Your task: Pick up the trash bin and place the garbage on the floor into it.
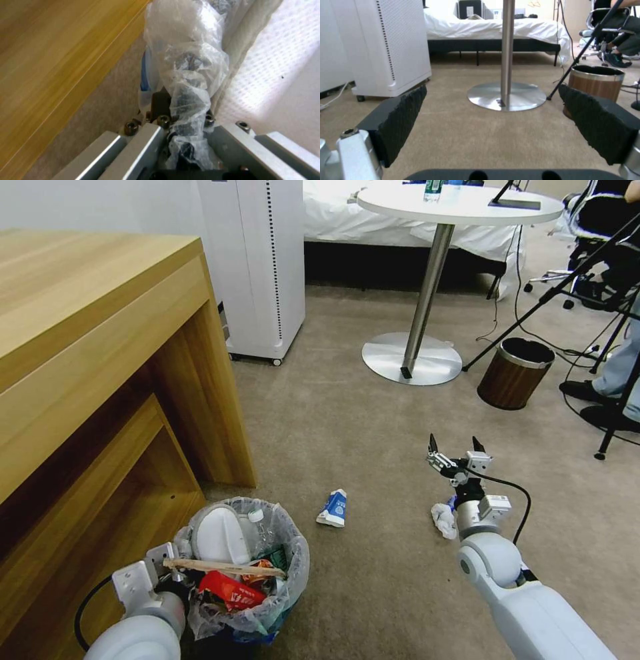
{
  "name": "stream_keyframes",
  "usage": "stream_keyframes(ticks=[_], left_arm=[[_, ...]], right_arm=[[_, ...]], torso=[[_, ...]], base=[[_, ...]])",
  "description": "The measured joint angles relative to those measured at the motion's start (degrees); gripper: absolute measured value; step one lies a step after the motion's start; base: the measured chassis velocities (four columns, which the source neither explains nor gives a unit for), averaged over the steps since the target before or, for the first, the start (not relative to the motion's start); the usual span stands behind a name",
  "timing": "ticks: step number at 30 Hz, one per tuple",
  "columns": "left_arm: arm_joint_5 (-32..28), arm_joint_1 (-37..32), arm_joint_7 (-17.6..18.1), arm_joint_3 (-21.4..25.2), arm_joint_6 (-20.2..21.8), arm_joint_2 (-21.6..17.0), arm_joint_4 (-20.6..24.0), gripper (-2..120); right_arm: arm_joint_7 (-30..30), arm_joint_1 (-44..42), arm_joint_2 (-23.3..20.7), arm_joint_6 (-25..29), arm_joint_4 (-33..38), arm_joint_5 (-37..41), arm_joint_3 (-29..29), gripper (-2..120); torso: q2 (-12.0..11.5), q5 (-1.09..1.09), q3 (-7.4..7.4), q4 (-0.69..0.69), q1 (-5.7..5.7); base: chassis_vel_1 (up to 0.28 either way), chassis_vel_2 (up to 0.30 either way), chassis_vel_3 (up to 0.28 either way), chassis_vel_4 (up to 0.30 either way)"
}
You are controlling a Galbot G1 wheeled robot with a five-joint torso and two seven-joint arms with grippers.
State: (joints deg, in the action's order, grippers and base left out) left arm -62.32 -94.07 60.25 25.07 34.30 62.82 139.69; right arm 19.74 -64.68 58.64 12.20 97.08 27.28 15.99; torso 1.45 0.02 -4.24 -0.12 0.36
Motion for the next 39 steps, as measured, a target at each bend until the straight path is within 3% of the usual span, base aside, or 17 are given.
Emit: stream_keyframes(ticks=[14,20,26,28,34,37,39], left_arm=[[3.92,-2.74,-1.72,0.01,0.06,1.33,0.37,0],[5.48,-3.97,-2.26,-0.2,0.42,2.35,0.34,0],[6.96,-4.5,-2.61,-0.5,0.5,3.3,0.28,0],[8.34,-4.72,-3.19,-1.03,0.68,4.22,0.0,0],[9.51,-5.24,-3.95,-1.39,0.98,4.79,-0.09,0],[9.74,-5.26,-3.97,-1.29,1.01,5.08,-0.12,0],[9.8,-5.28,-3.99,-1.3,1.03,5.16,-0.16,0]], right_arm=[[0.8,0.46,-0.35,2.36,-0.63,-1.66,-0.51,100],[7.21,0.85,-1.75,-1.04,1.08,-3.94,-1.48,100],[7.26,0.48,-3.35,-2.04,1.38,-5.79,-2.0,100],[4.24,0.48,-3.86,-1.86,0.26,-7.16,-1.19,100],[6.35,0.22,-6.11,-9.59,0.59,-7.65,-2.13,100],[11.33,0.16,-7.96,-18.02,3.13,-4.57,-4.47,100],[11.53,0.47,-8.56,-19.03,3.69,-3.5,-5.22,100]], torso=[[-0.01,0.0,-0.03,0.0,0.03],[0.0,-0.02,0.01,0.0,-0.01],[0.0,-0.01,0.01,-0.01,-0.01],[-0.01,-0.01,0.0,0.0,-0.01],[-0.01,0.0,0.0,-0.01,-0.01],[0.0,-0.01,0.0,-0.01,0.0],[0.0,-0.01,0.0,-0.01,0.0]], base=[[-0.233,0.236,0.22,-0.217],[-0.019,0.016,0.02,-0.035],[0.02,-0.019,-0.012,0.013],[0.0,0.0,0.0,0.0],[0.0,0.0,0.0,0.0],[0.0,0.0,0.0,0.0],[0.0,0.0,0.0,0.0]])
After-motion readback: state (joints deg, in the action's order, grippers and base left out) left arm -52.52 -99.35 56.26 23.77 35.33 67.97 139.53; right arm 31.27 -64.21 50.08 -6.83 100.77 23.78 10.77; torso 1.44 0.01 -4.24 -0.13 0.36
